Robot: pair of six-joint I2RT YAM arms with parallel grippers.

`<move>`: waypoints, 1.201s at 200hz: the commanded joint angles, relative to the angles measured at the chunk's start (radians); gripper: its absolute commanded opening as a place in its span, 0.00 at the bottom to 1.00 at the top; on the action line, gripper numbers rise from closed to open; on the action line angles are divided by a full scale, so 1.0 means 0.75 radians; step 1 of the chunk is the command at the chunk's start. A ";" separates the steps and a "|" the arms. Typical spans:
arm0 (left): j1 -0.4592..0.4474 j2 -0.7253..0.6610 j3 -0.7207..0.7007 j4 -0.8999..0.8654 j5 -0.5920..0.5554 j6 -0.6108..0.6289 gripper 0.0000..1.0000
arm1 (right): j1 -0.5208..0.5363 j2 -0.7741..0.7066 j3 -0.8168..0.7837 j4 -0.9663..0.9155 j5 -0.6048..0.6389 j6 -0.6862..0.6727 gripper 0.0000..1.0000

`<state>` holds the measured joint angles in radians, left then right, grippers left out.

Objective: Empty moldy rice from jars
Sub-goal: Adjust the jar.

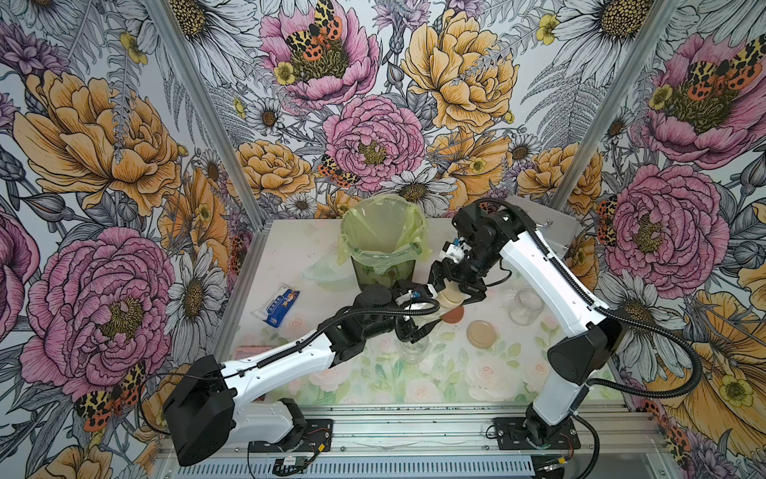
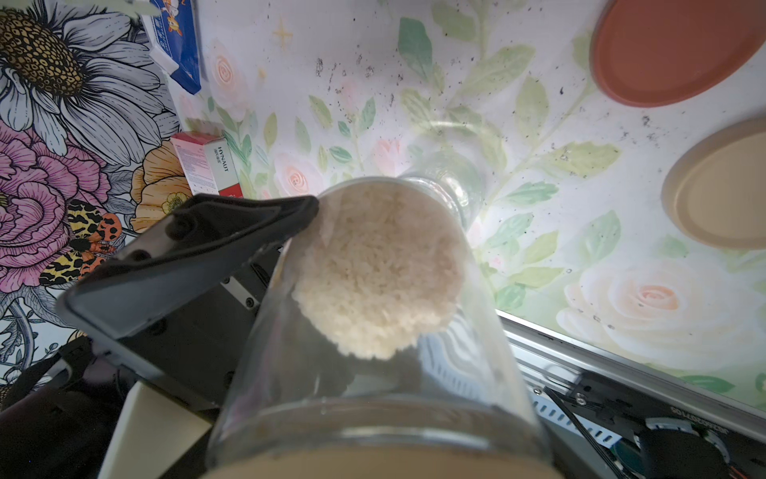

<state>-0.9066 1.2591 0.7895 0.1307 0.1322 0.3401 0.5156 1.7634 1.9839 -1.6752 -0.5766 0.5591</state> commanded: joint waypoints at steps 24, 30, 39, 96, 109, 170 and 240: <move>-0.008 0.042 0.017 0.062 0.012 -0.074 0.92 | 0.056 0.003 0.014 -0.057 -0.250 -0.003 0.13; -0.008 0.041 0.014 0.064 0.012 -0.079 0.91 | 0.055 0.003 0.015 -0.056 -0.253 -0.002 0.13; -0.013 0.039 0.011 0.066 0.011 -0.084 0.90 | 0.051 0.003 0.016 -0.050 -0.263 -0.002 0.13; -0.022 0.024 -0.023 0.071 0.008 -0.104 0.81 | 0.043 -0.002 0.019 -0.003 -0.324 0.029 0.12; -0.023 0.016 -0.031 0.078 0.001 -0.117 0.81 | 0.043 -0.005 0.018 0.000 -0.333 0.036 0.12; -0.026 0.019 -0.053 0.099 -0.004 -0.108 0.99 | 0.047 -0.029 -0.010 0.033 -0.389 0.068 0.12; 0.003 0.006 -0.101 0.122 0.009 -0.093 0.99 | 0.009 -0.077 -0.052 0.048 -0.477 0.095 0.10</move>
<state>-0.9138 1.2495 0.7517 0.2665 0.1402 0.2649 0.5133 1.7641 1.9301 -1.6485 -0.7364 0.6018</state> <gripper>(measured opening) 0.986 0.864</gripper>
